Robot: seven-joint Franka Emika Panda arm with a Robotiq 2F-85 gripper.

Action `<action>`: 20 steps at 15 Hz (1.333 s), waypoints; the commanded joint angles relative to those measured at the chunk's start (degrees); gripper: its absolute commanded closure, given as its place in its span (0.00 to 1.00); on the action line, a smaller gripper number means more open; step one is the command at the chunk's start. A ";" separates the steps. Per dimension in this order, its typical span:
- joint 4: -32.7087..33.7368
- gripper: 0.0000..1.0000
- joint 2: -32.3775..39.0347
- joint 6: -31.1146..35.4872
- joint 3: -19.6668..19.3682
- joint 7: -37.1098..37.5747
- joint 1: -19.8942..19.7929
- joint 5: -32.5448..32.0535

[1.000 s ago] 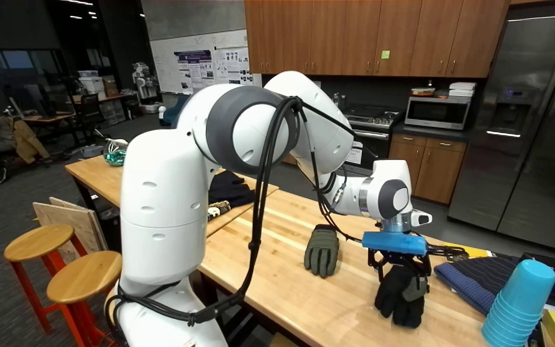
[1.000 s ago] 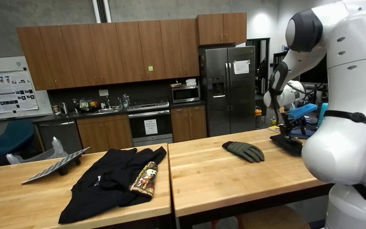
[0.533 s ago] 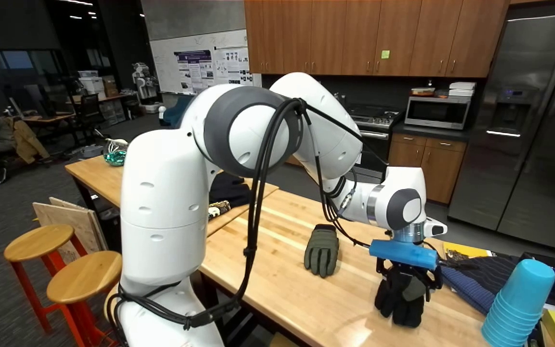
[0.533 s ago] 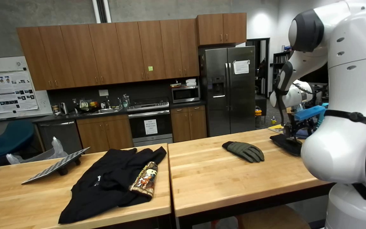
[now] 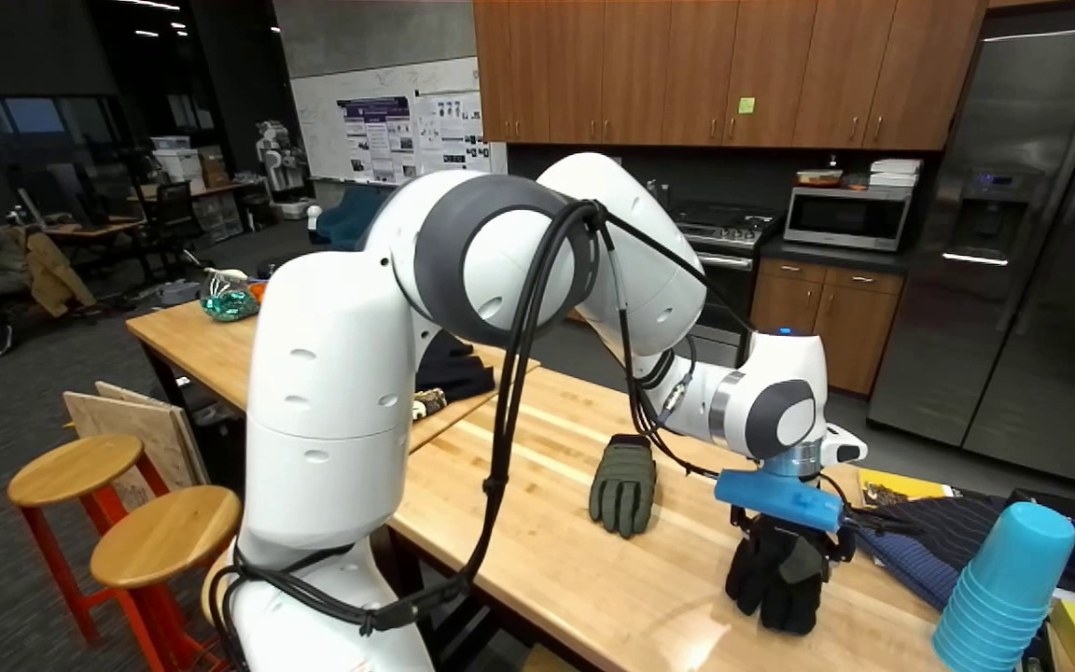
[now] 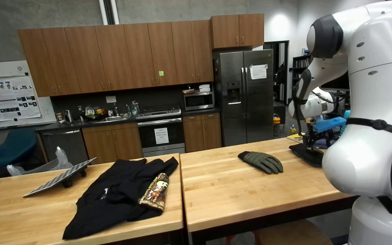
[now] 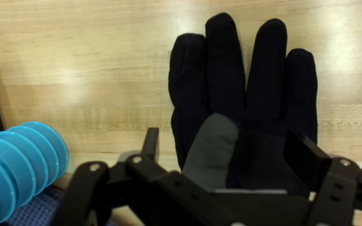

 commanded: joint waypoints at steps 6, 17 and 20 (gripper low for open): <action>0.82 0.00 2.45 2.63 -0.25 0.73 -0.89 1.41; 0.58 0.94 2.24 3.39 -0.11 0.93 -0.71 0.95; 0.32 1.00 1.31 3.35 -0.13 1.03 0.07 -0.32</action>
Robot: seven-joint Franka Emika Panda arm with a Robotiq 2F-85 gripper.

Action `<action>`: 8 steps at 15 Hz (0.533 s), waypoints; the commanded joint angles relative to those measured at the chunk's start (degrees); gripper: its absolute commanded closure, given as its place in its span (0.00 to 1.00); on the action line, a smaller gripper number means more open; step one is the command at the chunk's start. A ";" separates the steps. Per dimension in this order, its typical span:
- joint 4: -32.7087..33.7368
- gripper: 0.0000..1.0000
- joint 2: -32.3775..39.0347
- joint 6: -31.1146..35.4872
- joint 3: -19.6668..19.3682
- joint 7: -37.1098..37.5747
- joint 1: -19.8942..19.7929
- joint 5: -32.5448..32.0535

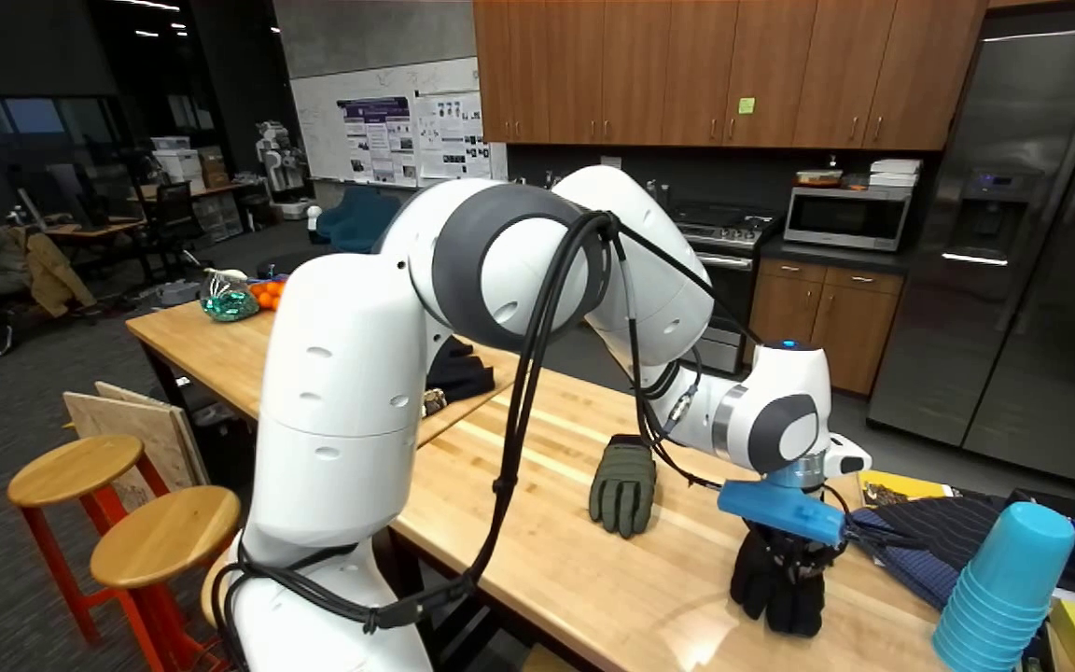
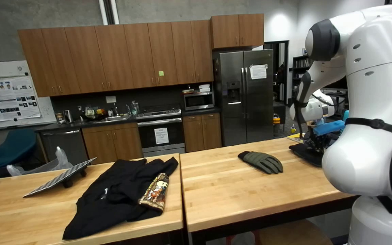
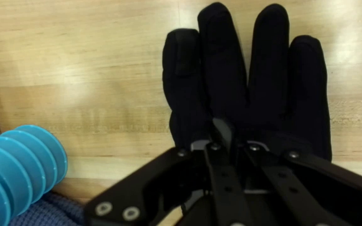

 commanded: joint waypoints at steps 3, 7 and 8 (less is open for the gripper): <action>-0.23 0.98 -2.69 0.44 0.31 -0.96 1.45 -2.15; -1.16 0.98 -6.86 1.89 0.82 -2.64 2.60 -3.94; -1.32 0.98 -8.16 1.90 0.81 -2.56 3.03 -4.84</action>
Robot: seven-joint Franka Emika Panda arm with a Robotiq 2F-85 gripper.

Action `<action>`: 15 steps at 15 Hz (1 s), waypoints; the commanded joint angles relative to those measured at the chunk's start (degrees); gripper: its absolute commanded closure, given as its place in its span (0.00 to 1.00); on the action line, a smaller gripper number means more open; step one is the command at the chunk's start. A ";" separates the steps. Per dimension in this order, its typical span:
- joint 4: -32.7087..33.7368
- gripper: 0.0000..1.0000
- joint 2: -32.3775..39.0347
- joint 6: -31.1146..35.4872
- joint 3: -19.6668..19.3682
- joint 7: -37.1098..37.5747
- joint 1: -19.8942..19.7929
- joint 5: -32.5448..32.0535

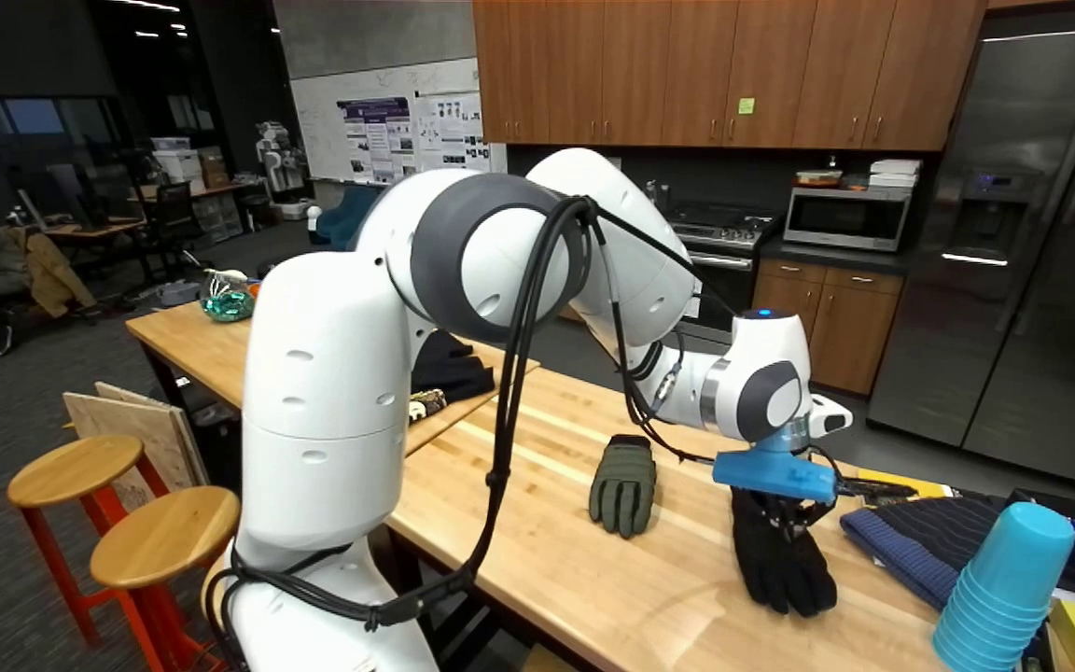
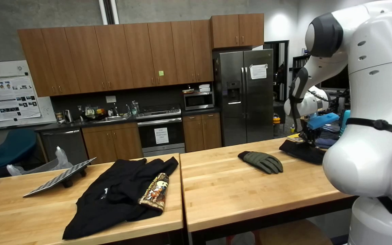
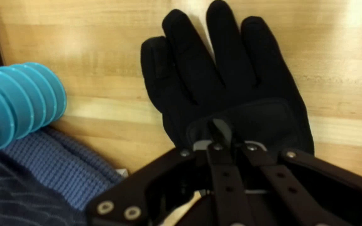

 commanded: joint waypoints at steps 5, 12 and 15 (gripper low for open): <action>-1.71 0.98 -10.22 0.27 0.74 -2.95 1.42 -3.05; -1.91 0.98 -14.40 3.50 1.43 -7.61 2.04 -5.77; -7.46 0.98 -19.42 13.71 1.25 -11.77 1.73 -2.43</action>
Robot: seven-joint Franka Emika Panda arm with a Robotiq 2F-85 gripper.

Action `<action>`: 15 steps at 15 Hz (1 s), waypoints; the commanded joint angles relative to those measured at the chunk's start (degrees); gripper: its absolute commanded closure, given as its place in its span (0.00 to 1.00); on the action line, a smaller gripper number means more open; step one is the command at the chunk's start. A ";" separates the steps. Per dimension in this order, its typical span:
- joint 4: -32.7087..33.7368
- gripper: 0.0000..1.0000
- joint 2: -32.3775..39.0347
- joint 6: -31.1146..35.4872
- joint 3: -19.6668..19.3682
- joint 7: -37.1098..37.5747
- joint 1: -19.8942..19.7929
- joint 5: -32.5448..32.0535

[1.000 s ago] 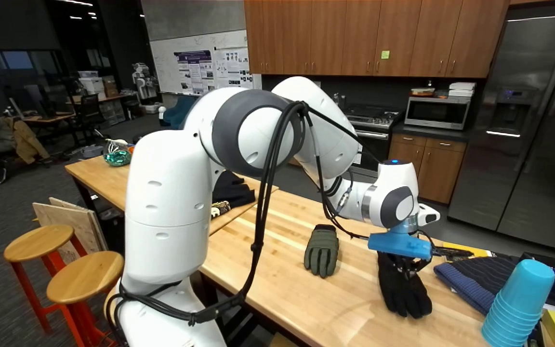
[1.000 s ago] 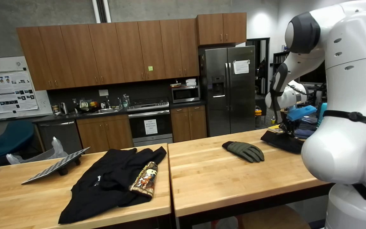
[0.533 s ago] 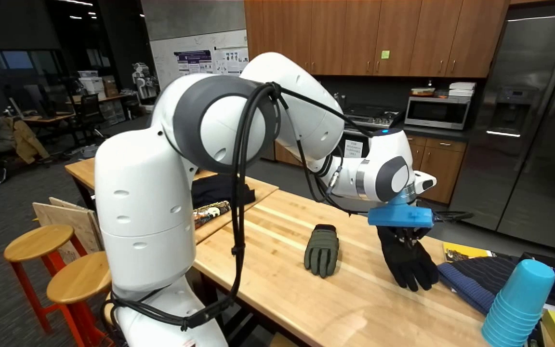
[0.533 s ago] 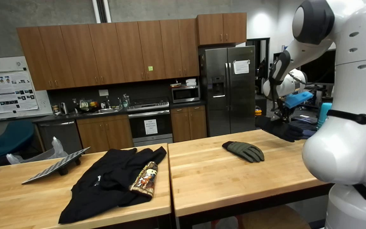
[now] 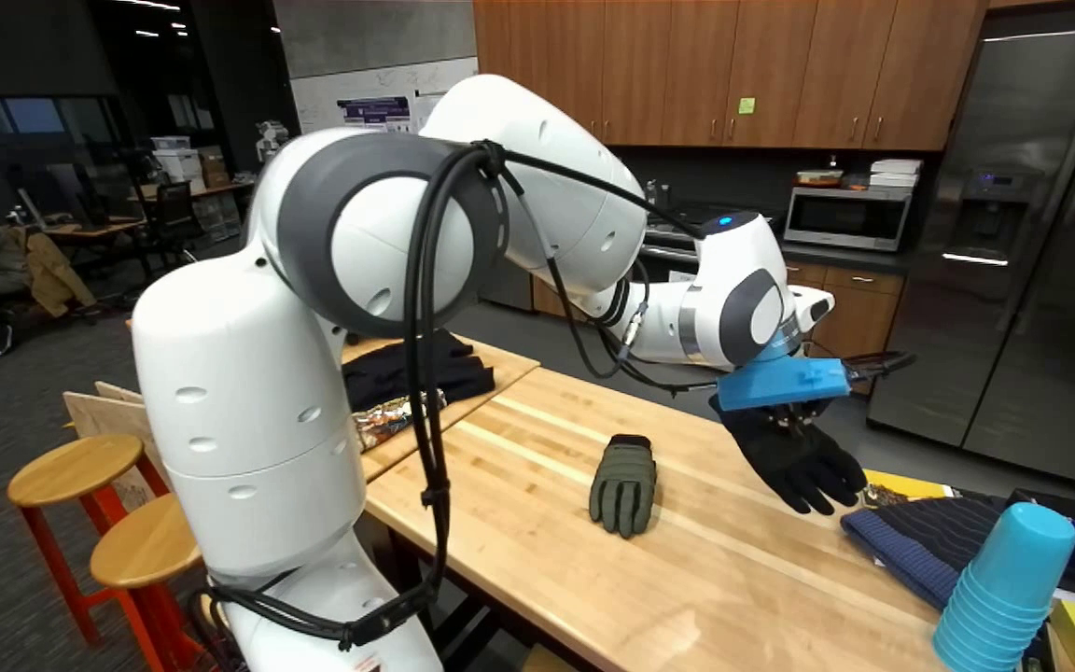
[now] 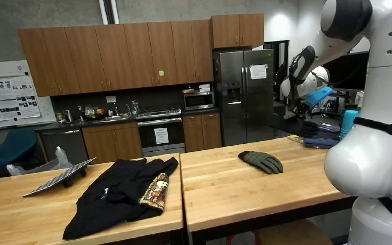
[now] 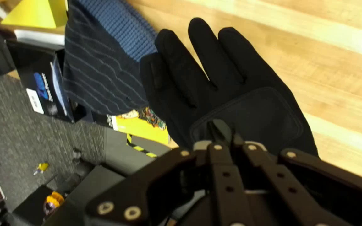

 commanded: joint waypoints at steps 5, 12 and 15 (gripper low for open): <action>-8.93 0.94 -6.83 15.79 -0.04 -8.04 0.80 12.99; -13.25 0.94 -10.80 18.26 -0.31 -11.10 2.03 17.25; -13.04 0.98 -10.33 18.23 -0.11 -10.18 1.92 17.26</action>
